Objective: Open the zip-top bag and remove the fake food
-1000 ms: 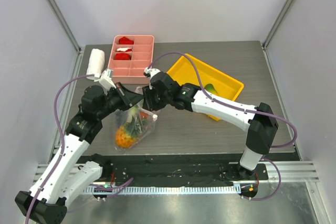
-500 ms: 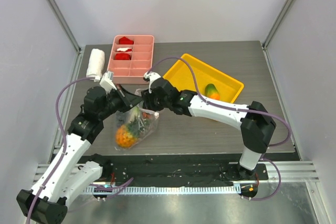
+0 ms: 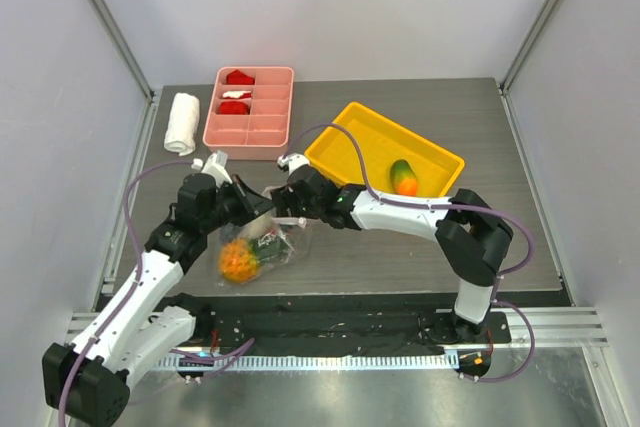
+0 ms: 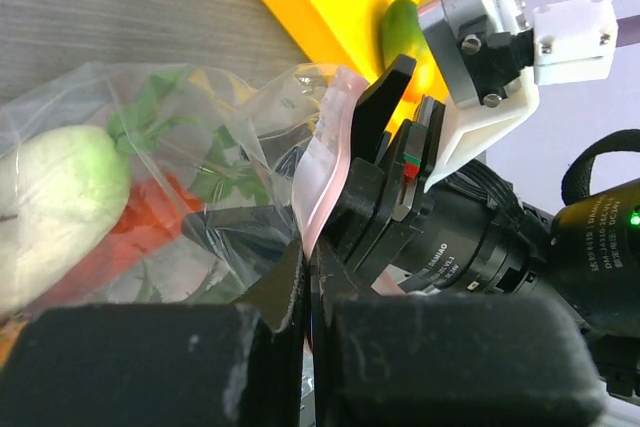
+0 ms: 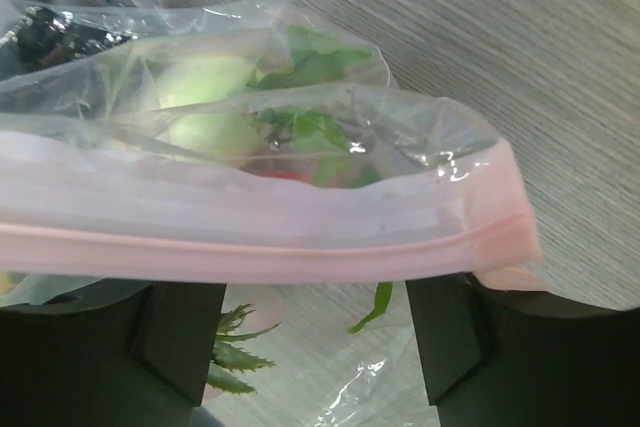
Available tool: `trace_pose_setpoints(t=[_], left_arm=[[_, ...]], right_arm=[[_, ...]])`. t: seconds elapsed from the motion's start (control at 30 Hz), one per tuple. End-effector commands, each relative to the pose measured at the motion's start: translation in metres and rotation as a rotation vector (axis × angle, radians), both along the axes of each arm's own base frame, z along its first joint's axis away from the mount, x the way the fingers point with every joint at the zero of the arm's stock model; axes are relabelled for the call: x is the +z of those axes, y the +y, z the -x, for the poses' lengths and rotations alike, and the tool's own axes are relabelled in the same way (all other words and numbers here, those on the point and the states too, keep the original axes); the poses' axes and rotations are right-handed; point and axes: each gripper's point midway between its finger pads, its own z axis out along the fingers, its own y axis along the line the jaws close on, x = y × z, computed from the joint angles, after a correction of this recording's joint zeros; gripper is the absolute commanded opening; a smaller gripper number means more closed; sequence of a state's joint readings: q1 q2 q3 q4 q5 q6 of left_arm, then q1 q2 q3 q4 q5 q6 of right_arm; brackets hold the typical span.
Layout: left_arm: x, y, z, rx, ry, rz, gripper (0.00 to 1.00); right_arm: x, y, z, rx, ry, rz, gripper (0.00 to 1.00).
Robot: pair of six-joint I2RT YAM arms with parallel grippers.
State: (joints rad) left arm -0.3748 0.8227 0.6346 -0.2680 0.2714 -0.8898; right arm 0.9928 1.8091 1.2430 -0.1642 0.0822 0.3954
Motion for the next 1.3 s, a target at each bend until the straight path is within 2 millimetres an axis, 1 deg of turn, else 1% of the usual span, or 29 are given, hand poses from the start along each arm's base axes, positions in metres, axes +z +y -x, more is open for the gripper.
trace_pose_setpoints(t=[0.0,0.03,0.07,0.1,0.13,0.23,0.33,0.37,0.4,0.43,0.47,0.5,0.53,0.57,0.63,0.67,0.7,0.73,0.77,0.8,0.83,0.9,1.0,1.03,1.1,1.13,1.17,1.23,1.27], left_arm=[[0.027,-0.021,0.000,-0.084,-0.095,0.102,0.00],[0.028,-0.021,-0.001,-0.084,-0.096,0.102,0.00],[0.027,-0.021,0.000,-0.086,-0.093,0.102,0.00],[0.027,-0.021,0.000,-0.088,-0.094,0.103,0.00],[0.027,-0.021,0.001,-0.090,-0.093,0.102,0.00],[0.026,-0.020,0.001,-0.086,-0.092,0.099,0.00],[0.021,-0.020,0.001,-0.085,-0.085,0.090,0.00],[0.019,-0.020,0.001,-0.083,-0.081,0.088,0.00],[0.016,-0.020,0.000,-0.084,-0.075,0.086,0.00],[0.015,-0.020,0.000,-0.088,-0.073,0.085,0.00],[0.012,-0.020,0.001,-0.089,-0.065,0.082,0.00],[0.010,-0.020,0.001,-0.088,-0.063,0.079,0.00],[0.010,-0.019,0.001,-0.084,-0.068,0.077,0.00],[0.008,-0.018,0.001,-0.080,-0.062,0.070,0.00],[0.008,-0.014,0.001,-0.068,-0.070,0.050,0.00],[0.006,-0.013,0.002,-0.063,-0.064,0.043,0.00],[0.007,-0.012,0.001,-0.060,-0.070,0.040,0.00],[0.006,-0.011,0.001,-0.058,-0.071,0.033,0.00],[0.006,-0.010,0.000,-0.050,-0.074,0.027,0.00],[0.005,-0.009,0.000,-0.048,-0.071,0.023,0.00],[0.004,-0.009,0.000,-0.048,-0.073,0.018,0.00],[0.003,-0.008,-0.002,-0.041,-0.074,0.011,0.00],[0.001,-0.005,-0.003,-0.028,-0.076,-0.008,0.00],[-0.001,-0.004,-0.003,-0.028,-0.074,-0.013,0.00],[0.001,-0.002,-0.003,-0.020,-0.082,-0.018,0.00],[0.000,-0.002,-0.003,-0.019,-0.079,-0.022,0.00],[0.002,-0.002,-0.003,-0.020,-0.084,-0.019,0.00],[0.004,-0.002,-0.003,-0.020,-0.090,-0.016,0.00],[0.005,-0.003,-0.003,-0.023,-0.091,-0.015,0.00]], right_arm=[[-0.006,0.008,-0.012,-0.037,-0.044,-0.059,0.78],[-0.009,0.010,-0.010,-0.024,-0.016,-0.081,0.81],[-0.010,0.014,-0.012,-0.017,-0.009,-0.119,0.83],[-0.006,0.019,-0.019,-0.017,-0.011,-0.170,0.84],[-0.010,0.018,-0.020,-0.022,-0.006,-0.167,0.84],[-0.028,0.012,-0.018,-0.032,0.032,-0.117,0.81],[-0.031,0.005,-0.018,-0.046,0.026,-0.121,0.74],[-0.035,0.002,-0.018,-0.050,0.025,-0.124,0.72],[-0.033,0.003,-0.022,-0.051,0.014,-0.139,0.68],[-0.035,-0.001,-0.027,-0.050,0.002,-0.134,0.66],[-0.035,0.002,-0.026,-0.025,0.008,-0.152,0.64],[-0.034,0.006,-0.029,-0.012,-0.010,-0.174,0.51],[-0.036,0.006,-0.030,0.004,-0.015,-0.182,0.41],[-0.034,0.007,-0.032,0.017,-0.020,-0.191,0.35],[-0.030,0.006,-0.032,0.020,-0.036,-0.206,0.29],[-0.025,0.007,-0.032,0.024,-0.043,-0.218,0.25],[-0.023,0.007,-0.030,0.028,-0.044,-0.222,0.16],[-0.016,0.007,-0.031,0.026,-0.050,-0.230,0.11],[-0.010,0.008,-0.031,0.029,-0.054,-0.237,0.04],[-0.011,0.004,-0.029,0.021,-0.038,-0.219,0.01],[0.002,0.004,-0.029,0.017,-0.048,-0.236,0.01],[0.014,0.003,-0.024,0.017,-0.037,-0.251,0.01],[0.051,0.006,-0.015,0.035,-0.043,-0.298,0.01],[0.065,0.007,-0.017,0.024,-0.058,-0.310,0.01],[0.079,0.000,-0.014,0.002,-0.046,-0.299,0.01],[0.094,0.002,-0.014,0.004,-0.058,-0.320,0.01],[0.091,-0.004,-0.011,-0.008,-0.040,-0.285,0.01],[0.110,-0.004,-0.006,-0.007,-0.061,-0.296,0.01],[0.113,-0.005,-0.003,-0.003,-0.056,-0.297,0.01]])
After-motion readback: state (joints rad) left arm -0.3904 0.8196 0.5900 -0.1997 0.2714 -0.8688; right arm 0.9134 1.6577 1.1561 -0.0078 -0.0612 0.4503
